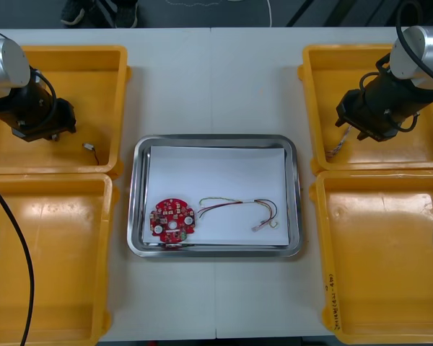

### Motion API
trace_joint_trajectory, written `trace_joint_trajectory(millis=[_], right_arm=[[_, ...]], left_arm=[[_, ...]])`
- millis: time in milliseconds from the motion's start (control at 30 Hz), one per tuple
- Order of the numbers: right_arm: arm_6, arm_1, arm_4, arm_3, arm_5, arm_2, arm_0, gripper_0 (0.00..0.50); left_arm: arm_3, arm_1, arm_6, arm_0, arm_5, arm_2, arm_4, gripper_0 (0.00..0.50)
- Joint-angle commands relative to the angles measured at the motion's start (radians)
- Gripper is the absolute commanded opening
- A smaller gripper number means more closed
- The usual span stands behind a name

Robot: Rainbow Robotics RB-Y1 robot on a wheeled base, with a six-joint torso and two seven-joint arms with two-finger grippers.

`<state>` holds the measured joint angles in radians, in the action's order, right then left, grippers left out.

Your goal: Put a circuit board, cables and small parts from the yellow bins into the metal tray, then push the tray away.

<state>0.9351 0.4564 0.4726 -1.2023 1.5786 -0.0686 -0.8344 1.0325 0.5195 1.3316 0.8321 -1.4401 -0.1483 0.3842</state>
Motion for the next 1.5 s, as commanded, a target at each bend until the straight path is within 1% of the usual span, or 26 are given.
trace_joint_trajectory(millis=[33, 167, 200, 233, 267, 300, 333, 400, 667, 767, 800, 933, 967, 1000, 1067, 1100, 1133, 1167, 1200, 1233, 1267, 1333, 1433, 1467, 1500], right_arm=[[-0.038, -0.022, -0.014, -0.011, -0.015, 0.029, 0.014, 0.5], [-0.039, -0.03, -0.019, -0.013, -0.028, 0.027, 0.029, 0.5], [-0.041, -0.033, -0.019, -0.011, -0.034, 0.029, 0.034, 0.5], [-0.041, -0.033, -0.02, -0.011, -0.038, 0.03, 0.04, 0.5], [-0.042, -0.035, -0.019, -0.011, -0.04, 0.032, 0.041, 0.5], [-0.042, -0.036, -0.022, -0.013, -0.04, 0.033, 0.044, 0.5], [-0.042, -0.036, -0.022, -0.011, -0.04, 0.035, 0.046, 0.5], [-0.044, -0.038, -0.025, -0.011, -0.042, 0.035, 0.047, 0.5], [-0.047, -0.047, -0.031, -0.011, -0.08, 0.039, 0.064, 0.5], [-0.048, -0.047, -0.031, -0.011, -0.081, 0.039, 0.067, 0.5], [-0.048, -0.047, -0.031, -0.011, -0.081, 0.039, 0.067, 0.5], [-0.052, -0.051, -0.032, -0.011, -0.095, 0.042, 0.074, 0.5], [-0.05, -0.053, -0.032, -0.011, -0.098, 0.042, 0.074, 0.5], [-0.052, -0.053, -0.032, -0.011, -0.106, 0.046, 0.078, 0.5], [-0.052, -0.053, -0.032, -0.011, -0.109, 0.047, 0.08, 0.5], [-0.052, -0.054, -0.032, -0.011, -0.109, 0.05, 0.08, 0.5], [-0.052, -0.053, -0.032, -0.013, -0.109, 0.052, 0.08, 0.5], [-0.053, -0.053, -0.032, -0.011, -0.109, 0.055, 0.08, 0.478], [-0.053, -0.054, -0.032, -0.011, -0.109, 0.058, 0.08, 0.428], [-0.055, -0.054, -0.032, -0.011, -0.109, 0.061, 0.08, 0.401], [-0.055, -0.054, -0.032, -0.011, -0.109, 0.064, 0.08, 0.359], [-0.058, -0.054, -0.032, -0.011, -0.109, 0.069, 0.081, 0.322], [-0.058, -0.056, -0.034, -0.011, -0.111, 0.073, 0.086, 0.242], [-0.058, -0.056, -0.034, -0.011, -0.114, 0.075, 0.087, 0.203], [-0.059, -0.056, -0.034, -0.011, -0.114, 0.078, 0.089, 0.175]], left_arm=[[-0.02, -0.012, 0.006, 0.033, 0.02, -0.025, -0.013, 0.5], [-0.031, -0.012, 0.008, 0.032, 0.023, -0.025, -0.015, 0.5], [-0.034, -0.012, 0.008, 0.032, 0.024, -0.025, -0.016, 0.458], [-0.035, -0.012, 0.008, 0.032, 0.024, -0.025, -0.016, 0.373], [-0.035, -0.012, 0.008, 0.032, 0.024, -0.025, -0.016, 0.319], [-0.035, -0.012, 0.008, 0.032, 0.024, -0.025, -0.019, 0.14], [-0.035, -0.012, 0.008, 0.032, 0.024, -0.025, -0.019, 0.037], [-0.037, -0.012, 0.008, 0.032, 0.023, -0.025, -0.022, 0.001], [-0.034, -0.007, 0.001, 0.036, -0.003, -0.025, -0.03, 0.0], [-0.003, 0.011, -0.006, 0.042, -0.046, -0.031, -0.03, 0.0], [-0.003, 0.011, -0.006, 0.042, -0.046, -0.031, -0.03, 0.0], [0.092, 0.027, -0.006, 0.041, -0.134, -0.082, -0.031, 0.0], [0.101, 0.028, -0.006, 0.041, -0.14, -0.083, -0.031, 0.0], [0.146, 0.033, -0.008, 0.041, -0.178, -0.099, -0.028, 0.0], [0.178, 0.034, -0.009, 0.041, -0.204, -0.106, -0.028, 0.0], [0.232, 0.034, -0.012, 0.041, -0.244, -0.123, -0.031, 0.0], [0.248, 0.034, -0.014, 0.041, -0.255, -0.129, -0.031, 0.0], [0.274, 0.034, -0.017, 0.041, -0.278, -0.135, -0.03, 0.0], [0.304, 0.034, -0.022, 0.042, -0.303, -0.14, -0.028, 0.0], [0.317, 0.034, -0.025, 0.042, -0.313, -0.143, -0.028, 0.0], [0.347, 0.034, -0.031, 0.041, -0.338, -0.148, -0.025, 0.0], [0.396, 0.034, -0.046, 0.041, -0.385, -0.149, -0.018, 0.0], [0.454, 0.033, -0.109, 0.042, -0.448, -0.142, -0.004, 0.0], [0.474, 0.031, -0.129, 0.041, -0.474, -0.131, 0.001, 0.0], [0.488, 0.031, -0.144, 0.042, -0.48, -0.123, 0.007, 0.0]])
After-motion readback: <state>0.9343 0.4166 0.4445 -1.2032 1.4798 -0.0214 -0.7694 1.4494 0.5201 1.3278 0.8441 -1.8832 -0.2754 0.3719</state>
